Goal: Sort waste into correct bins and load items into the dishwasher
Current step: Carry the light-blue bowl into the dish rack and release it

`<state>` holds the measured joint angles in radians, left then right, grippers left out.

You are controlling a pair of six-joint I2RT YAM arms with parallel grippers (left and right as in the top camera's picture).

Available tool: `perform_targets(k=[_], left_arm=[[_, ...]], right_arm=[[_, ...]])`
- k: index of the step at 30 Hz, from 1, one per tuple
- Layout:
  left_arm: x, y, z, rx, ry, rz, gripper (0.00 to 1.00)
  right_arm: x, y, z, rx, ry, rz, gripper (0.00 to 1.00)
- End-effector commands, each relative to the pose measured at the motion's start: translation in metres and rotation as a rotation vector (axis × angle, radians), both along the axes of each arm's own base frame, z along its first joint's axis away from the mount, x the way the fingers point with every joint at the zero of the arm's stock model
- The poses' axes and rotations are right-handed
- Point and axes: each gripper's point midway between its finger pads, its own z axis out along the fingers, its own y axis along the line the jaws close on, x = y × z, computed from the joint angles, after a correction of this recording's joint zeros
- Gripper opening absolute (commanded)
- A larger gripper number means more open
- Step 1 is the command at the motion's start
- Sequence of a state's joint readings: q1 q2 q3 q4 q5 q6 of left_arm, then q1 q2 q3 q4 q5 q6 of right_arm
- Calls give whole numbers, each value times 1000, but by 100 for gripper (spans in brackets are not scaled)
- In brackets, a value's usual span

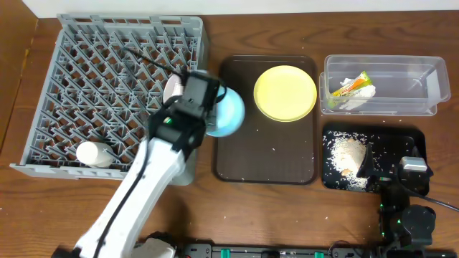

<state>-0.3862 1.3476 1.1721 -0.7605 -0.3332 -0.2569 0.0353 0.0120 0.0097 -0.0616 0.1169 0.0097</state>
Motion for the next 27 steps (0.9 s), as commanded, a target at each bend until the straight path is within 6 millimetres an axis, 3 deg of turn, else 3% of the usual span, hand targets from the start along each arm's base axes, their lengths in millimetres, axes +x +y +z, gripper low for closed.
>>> perform_targets(k=[1, 5, 12, 17, 27], left_arm=[[-6, 85, 63, 402, -195, 278, 8], [-17, 122, 76, 522, -206, 411, 8], [-24, 170, 48, 602, -146, 563, 8], [-19, 179, 28, 633, -75, 575, 8], [-8, 176, -20, 714, 87, 510, 8]], right_arm=[[0, -3, -1, -7, -1, -13, 99], [0, -3, -1, -7, -1, -12, 99], [0, -3, -1, -7, -1, -13, 99], [0, -3, -1, -7, -1, -13, 99], [0, -3, -1, -7, -1, -13, 99]])
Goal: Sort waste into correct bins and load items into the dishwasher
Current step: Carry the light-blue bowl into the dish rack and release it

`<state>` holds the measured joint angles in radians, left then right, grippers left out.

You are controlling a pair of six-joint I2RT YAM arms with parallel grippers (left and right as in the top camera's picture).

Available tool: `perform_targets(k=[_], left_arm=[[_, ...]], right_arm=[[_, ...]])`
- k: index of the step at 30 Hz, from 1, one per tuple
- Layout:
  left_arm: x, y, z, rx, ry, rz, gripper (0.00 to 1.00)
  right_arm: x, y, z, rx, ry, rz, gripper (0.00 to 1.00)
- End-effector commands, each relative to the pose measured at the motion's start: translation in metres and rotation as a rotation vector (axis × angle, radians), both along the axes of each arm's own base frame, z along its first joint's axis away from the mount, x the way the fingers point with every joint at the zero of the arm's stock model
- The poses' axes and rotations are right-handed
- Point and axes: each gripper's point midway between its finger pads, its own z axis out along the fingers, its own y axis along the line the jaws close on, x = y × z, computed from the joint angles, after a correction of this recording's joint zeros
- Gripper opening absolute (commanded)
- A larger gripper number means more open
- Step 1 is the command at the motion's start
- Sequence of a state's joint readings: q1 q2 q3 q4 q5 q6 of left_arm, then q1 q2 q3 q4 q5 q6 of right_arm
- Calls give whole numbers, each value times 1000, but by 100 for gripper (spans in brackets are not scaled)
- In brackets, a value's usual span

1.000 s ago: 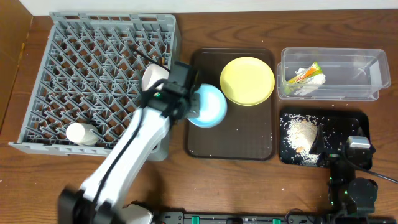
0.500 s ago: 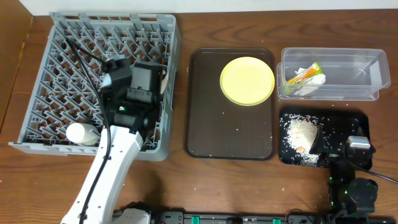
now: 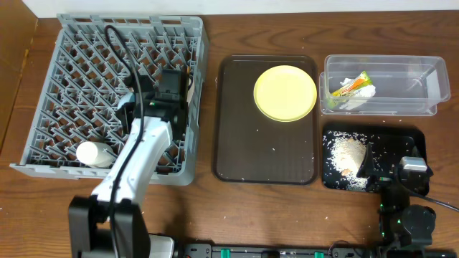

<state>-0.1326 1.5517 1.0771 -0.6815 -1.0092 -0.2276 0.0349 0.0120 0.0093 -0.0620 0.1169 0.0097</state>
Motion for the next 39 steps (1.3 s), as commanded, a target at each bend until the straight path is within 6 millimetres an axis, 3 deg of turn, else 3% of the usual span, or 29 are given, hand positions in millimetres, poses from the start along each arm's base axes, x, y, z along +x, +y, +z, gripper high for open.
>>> perform_targets(k=[1, 24, 39], left_arm=[[-1, 0, -3, 41, 39, -1, 8], [-26, -7, -17, 26, 117, 17, 8], [-30, -36, -17, 40, 146, -60, 8]], right_arm=[[0, -3, -1, -7, -2, -12, 99], [0, -3, -1, -7, -2, -12, 99], [0, -3, 0, -7, -2, -12, 99]])
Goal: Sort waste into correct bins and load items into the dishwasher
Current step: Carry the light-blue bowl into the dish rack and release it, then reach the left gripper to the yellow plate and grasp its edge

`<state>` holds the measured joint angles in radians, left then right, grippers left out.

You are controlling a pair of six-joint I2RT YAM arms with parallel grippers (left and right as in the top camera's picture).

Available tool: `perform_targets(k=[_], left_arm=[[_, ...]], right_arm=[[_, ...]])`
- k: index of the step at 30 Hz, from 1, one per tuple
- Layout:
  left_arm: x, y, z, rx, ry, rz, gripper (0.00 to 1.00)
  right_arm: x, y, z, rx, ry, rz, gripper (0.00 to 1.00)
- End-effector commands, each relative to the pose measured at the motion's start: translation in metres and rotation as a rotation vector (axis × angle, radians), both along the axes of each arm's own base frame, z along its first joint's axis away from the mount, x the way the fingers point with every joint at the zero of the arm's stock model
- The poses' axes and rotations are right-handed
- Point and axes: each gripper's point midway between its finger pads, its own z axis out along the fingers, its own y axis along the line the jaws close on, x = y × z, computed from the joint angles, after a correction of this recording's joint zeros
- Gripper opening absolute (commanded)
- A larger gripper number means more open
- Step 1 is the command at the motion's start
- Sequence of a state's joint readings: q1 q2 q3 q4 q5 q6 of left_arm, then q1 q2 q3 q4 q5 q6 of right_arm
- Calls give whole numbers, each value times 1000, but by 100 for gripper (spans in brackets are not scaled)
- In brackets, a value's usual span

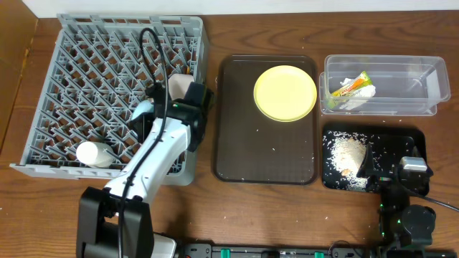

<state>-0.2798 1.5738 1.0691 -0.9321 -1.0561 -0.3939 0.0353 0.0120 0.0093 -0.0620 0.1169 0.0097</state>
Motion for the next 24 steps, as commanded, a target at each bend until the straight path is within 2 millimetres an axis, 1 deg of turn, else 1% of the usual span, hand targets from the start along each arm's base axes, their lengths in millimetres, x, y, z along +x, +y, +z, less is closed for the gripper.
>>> perform_targets(k=[1, 7, 8, 9, 10, 11, 13, 16, 18, 21, 24], left_arm=[[-6, -1, -9, -16, 27, 4, 8], [-12, 0, -11, -26, 37, 23, 8], [-15, 0, -11, -25, 54, 23, 11], [-17, 0, -11, -19, 71, 20, 17], [-19, -1, -10, -15, 84, 16, 30], [-20, -1, -9, -12, 91, 11, 35], [-19, -6, -5, -12, 88, -7, 36], [-15, -16, 4, -20, 61, -40, 37], [-13, -26, 10, -33, 33, -70, 40], [-11, -45, 16, -82, 4, -129, 44], [-12, -67, 26, -107, -37, -206, 48]], right_arm=[[0, -3, 0, -7, -2, -13, 99], [0, -3, 0, -7, -2, -13, 99], [0, -3, 0, -7, -2, -13, 99], [0, -3, -1, -7, -2, -13, 99], [0, -3, -1, -7, -2, -13, 99], [0, -3, 0, -7, -2, -13, 99], [0, -3, 0, -7, -2, -13, 99], [0, -3, 0, -7, -2, -13, 99], [0, -3, -1, -7, -2, -13, 99], [0, -3, 0, -7, -2, -13, 99], [0, -3, 0, -7, -2, -13, 99]])
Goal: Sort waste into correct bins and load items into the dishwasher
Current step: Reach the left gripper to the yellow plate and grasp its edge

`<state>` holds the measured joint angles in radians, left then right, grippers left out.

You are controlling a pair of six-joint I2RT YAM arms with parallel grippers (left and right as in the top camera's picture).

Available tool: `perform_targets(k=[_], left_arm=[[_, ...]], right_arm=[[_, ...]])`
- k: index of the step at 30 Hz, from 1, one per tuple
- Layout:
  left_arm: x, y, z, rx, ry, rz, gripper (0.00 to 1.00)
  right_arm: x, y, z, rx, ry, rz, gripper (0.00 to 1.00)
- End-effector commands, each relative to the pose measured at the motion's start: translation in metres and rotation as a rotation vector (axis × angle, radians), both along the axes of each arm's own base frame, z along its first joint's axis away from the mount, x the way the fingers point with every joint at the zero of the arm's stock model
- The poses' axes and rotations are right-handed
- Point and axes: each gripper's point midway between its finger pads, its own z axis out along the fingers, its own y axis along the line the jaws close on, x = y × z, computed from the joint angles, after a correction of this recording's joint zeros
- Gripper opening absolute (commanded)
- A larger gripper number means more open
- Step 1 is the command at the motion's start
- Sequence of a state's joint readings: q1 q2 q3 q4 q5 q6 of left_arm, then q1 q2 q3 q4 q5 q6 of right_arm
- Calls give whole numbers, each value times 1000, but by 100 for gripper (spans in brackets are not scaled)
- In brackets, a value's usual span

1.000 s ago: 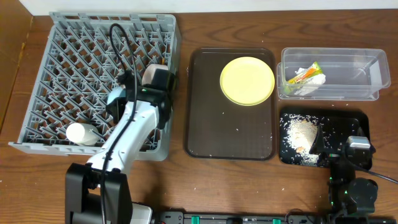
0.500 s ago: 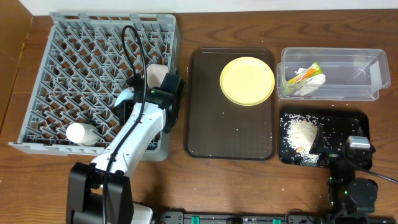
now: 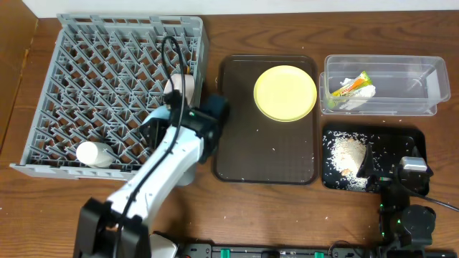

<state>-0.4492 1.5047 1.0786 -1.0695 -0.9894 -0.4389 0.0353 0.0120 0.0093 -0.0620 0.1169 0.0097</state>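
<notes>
A pale blue bowl [image 3: 179,87] stands on edge in the grey dish rack [image 3: 64,43], near its right wall. My left gripper [image 3: 215,112] hovers just right of the bowl, over the rack's right edge, apart from the bowl and holding nothing. A yellow plate [image 3: 285,93] lies on the dark brown tray [image 3: 237,154]. A white cup [image 3: 95,154] lies in the rack's front left. My right gripper [image 3: 414,170] rests at the front right, by the black bin; its fingers are too small to read.
A clear bin [image 3: 423,82] at the back right holds wrappers [image 3: 351,87]. A black bin [image 3: 401,140] below it holds rice scraps [image 3: 346,156]. Crumbs are scattered on the tray and the wooden table.
My left gripper has moved right and toward the front, from beside the bowl to the rack's right edge. The bowl stays standing in the rack. The right arm has not moved.
My left gripper held the blue bowl at the rack's right edge, beside the tray. Then it was over the rack's inside with the bowl. Then the bowl stood in the rack with the gripper close by, and now the gripper is clear of it.
</notes>
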Motion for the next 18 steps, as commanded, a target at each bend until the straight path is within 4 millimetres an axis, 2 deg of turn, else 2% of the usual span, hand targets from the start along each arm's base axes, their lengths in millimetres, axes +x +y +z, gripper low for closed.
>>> perform_targets(k=[1, 4, 8, 11, 13, 15, 18], left_arm=[[3, -24, 20, -65, -87, -67, 49], [2, -40, 20, -130, -106, -112, 50], [2, -72, 3, -321, -80, -158, 50], [5, -76, 2, -345, -90, -163, 50], [13, -87, 1, -406, -125, -175, 50], [19, -115, -9, -559, -109, -226, 51], [25, -185, -18, -883, -18, -407, 51]], right_arm=[[0, -3, 0, -7, -2, -13, 99], [0, -3, 0, -7, -2, -13, 99], [0, -3, 0, -7, -2, -13, 99], [0, -3, 0, -7, -2, -13, 99], [0, -3, 0, -7, -2, -13, 99], [0, -3, 0, -7, -2, -13, 99], [0, -3, 0, -7, -2, -13, 99]])
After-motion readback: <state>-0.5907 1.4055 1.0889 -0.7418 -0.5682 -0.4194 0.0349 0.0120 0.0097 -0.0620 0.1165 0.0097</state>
